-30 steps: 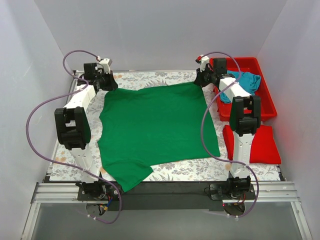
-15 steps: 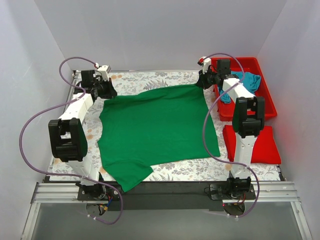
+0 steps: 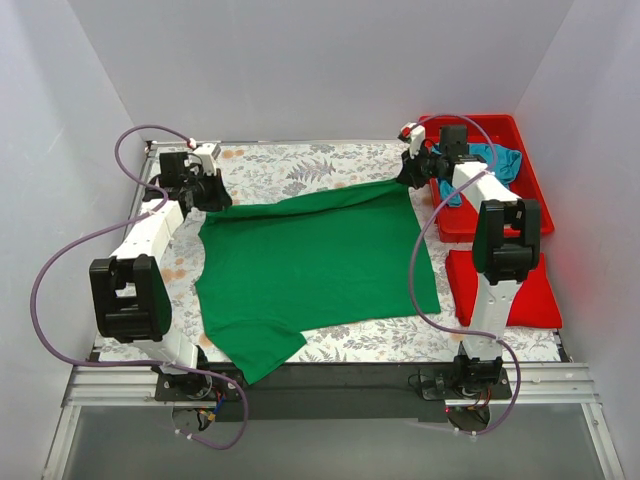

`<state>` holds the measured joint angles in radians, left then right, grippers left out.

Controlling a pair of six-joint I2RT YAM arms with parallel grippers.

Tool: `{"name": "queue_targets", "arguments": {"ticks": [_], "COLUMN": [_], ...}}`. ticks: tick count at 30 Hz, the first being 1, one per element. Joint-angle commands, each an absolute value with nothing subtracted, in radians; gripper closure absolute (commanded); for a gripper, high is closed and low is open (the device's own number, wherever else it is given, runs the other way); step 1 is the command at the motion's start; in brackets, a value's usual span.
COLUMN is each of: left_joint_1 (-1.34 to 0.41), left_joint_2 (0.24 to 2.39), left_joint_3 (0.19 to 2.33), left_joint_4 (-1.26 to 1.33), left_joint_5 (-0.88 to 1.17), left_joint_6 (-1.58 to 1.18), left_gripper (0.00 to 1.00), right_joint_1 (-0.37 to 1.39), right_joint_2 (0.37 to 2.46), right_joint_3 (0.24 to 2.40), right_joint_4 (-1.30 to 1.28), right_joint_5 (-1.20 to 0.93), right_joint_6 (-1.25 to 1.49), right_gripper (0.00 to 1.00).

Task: Fold and stack the t-shirts
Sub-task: Fold the tshirt

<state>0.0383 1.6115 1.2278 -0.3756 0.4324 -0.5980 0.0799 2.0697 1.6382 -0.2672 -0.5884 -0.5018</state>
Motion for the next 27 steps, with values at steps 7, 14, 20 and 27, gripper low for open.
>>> {"name": "queue_targets", "arguments": {"ticks": [7, 14, 20, 27], "left_joint_1": [0.044, 0.043, 0.044, 0.044], "left_joint_2": [1.516, 1.511, 1.551, 1.583], "left_joint_3": [1.141, 1.085, 1.06, 1.077], "left_joint_4": [-0.436, -0.457, -0.469, -0.471], "left_joint_5": [0.413, 0.365, 0.344, 0.319], "left_joint_6": [-0.577, -0.534, -0.496, -0.476], "left_gripper": [1.0, 1.0, 1.0, 1.0], "right_joint_1": [0.071, 0.069, 0.069, 0.069], "right_joint_2": [2.031, 2.002, 2.017, 2.017], "right_joint_3": [1.592, 1.505, 1.48, 1.502], "right_joint_4": [-0.348, -0.368, -0.385, -0.408], "right_joint_5": [-0.607, -0.623, -0.607, -0.591], "right_joint_6": [-0.637, -0.69, -0.722, -0.739], "right_gripper": [0.99, 0.99, 0.99, 0.99]}}
